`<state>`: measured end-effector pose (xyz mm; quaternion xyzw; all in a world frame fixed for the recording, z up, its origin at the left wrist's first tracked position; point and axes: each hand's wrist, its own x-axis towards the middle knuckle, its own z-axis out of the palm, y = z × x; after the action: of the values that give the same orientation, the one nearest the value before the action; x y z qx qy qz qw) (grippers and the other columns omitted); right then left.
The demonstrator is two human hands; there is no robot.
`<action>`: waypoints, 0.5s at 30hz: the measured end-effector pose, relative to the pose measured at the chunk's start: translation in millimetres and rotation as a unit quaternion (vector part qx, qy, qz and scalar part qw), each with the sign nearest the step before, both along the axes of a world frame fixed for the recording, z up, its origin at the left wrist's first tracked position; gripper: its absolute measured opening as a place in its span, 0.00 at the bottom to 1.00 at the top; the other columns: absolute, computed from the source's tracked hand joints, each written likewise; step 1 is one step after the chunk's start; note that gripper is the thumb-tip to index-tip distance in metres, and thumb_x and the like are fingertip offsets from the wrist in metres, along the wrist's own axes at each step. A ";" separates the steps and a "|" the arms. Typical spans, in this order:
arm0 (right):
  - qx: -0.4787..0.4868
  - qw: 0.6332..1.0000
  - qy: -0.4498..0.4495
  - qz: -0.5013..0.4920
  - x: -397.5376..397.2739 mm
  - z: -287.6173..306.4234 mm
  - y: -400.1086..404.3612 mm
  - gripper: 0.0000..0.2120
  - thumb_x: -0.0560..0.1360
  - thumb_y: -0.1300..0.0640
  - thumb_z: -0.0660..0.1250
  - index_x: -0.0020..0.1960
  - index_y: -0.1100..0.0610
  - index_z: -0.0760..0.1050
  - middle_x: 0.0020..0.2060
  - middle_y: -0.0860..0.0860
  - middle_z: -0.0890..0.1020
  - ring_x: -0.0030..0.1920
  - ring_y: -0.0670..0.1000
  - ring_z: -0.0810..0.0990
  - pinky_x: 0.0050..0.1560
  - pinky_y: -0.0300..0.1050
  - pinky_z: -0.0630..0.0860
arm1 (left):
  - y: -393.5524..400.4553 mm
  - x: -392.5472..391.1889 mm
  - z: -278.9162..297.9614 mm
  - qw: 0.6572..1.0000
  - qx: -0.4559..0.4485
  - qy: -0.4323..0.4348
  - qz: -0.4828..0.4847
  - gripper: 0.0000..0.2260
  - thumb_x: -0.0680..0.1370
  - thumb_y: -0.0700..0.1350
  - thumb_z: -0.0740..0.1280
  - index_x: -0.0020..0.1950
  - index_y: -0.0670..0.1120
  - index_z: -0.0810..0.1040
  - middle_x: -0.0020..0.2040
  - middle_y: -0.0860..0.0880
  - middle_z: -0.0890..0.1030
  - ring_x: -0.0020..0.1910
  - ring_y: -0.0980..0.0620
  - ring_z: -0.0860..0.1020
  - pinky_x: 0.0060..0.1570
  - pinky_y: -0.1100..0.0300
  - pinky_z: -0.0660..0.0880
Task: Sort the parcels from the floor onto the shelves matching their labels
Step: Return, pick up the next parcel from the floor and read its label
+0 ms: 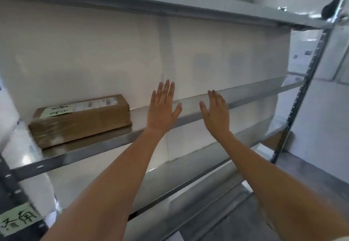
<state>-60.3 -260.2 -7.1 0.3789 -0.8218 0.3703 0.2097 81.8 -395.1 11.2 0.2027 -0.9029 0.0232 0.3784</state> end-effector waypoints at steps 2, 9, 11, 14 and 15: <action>0.035 0.997 0.037 -0.060 -18.1 -1.5 39.0 0.31 0.86 0.43 0.52 0.83 0.59 0.57 0.82 0.58 0.60 0.82 0.59 0.57 0.82 0.58 0.53 | 13.8 -23.3 1.2 1.000 -0.013 -0.005 -0.023 0.31 0.81 0.59 0.45 0.81 0.44 0.47 0.81 0.45 0.48 0.80 0.45 0.46 0.78 0.49 0.43; 0.125 0.953 0.057 -0.269 -41.6 -11.6 173.3 0.37 0.83 0.37 0.43 0.82 0.60 0.58 0.82 0.58 0.60 0.83 0.59 0.56 0.82 0.62 0.51 | 112.0 -96.3 -12.0 0.982 -0.013 -0.038 -0.184 0.33 0.81 0.60 0.44 0.81 0.43 0.46 0.81 0.44 0.47 0.80 0.44 0.44 0.78 0.48 0.44; 0.138 0.942 0.059 -0.300 -37.6 -15.1 207.2 0.36 0.84 0.38 0.45 0.82 0.61 0.57 0.82 0.58 0.60 0.83 0.59 0.55 0.82 0.62 0.51 | 145.2 -113.5 -18.5 0.975 -0.013 -0.044 -0.217 0.32 0.81 0.59 0.44 0.81 0.42 0.47 0.81 0.43 0.47 0.80 0.45 0.45 0.78 0.48 0.43; 0.169 0.920 0.047 -0.350 -36.4 -17.7 255.5 0.33 0.86 0.41 0.50 0.84 0.60 0.50 0.83 0.56 0.53 0.84 0.56 0.49 0.82 0.57 0.43 | 195.0 -134.0 -20.9 0.964 -0.005 -0.051 -0.259 0.33 0.81 0.59 0.43 0.80 0.41 0.46 0.81 0.43 0.47 0.80 0.45 0.45 0.77 0.49 0.42; 0.173 0.913 0.047 -0.367 -36.4 -17.4 271.6 0.34 0.86 0.41 0.50 0.84 0.60 0.49 0.84 0.56 0.52 0.84 0.56 0.49 0.82 0.56 0.42 | 212.3 -140.1 -21.1 0.960 -0.004 -0.056 -0.274 0.33 0.81 0.59 0.43 0.80 0.42 0.46 0.81 0.43 0.46 0.80 0.45 0.45 0.78 0.49 0.42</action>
<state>-96.6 11.4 -24.5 0.0975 -0.9434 0.1013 0.3004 -58.3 -182.8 -9.9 -0.0559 -0.9433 -0.0670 0.3202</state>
